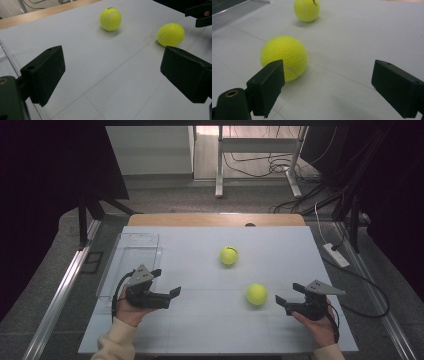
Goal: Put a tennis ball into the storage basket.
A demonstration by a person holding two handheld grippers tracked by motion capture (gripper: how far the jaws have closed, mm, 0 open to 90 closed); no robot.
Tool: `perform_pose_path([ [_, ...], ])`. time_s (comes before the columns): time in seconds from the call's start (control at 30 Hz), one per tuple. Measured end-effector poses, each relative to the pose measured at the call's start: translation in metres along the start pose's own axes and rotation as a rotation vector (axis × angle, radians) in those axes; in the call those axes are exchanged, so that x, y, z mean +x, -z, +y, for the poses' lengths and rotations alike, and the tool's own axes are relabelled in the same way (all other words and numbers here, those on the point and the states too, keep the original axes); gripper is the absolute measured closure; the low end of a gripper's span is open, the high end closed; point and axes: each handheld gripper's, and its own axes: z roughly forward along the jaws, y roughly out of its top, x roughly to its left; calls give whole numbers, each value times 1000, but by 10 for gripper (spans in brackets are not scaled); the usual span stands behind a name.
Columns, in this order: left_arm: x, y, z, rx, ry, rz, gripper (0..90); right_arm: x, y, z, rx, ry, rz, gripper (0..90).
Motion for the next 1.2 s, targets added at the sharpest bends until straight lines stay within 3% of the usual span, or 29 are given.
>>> perform_pose_path([
  [0.57, -5, -17, 9, 39, -26, -26, 67, 1, -1, -1, 7, 1, -3, 116],
  [1.2, -8, -32, 24, 51, -47, -41, 67, 1, -2, -2, 15, 7, -9, 117],
])
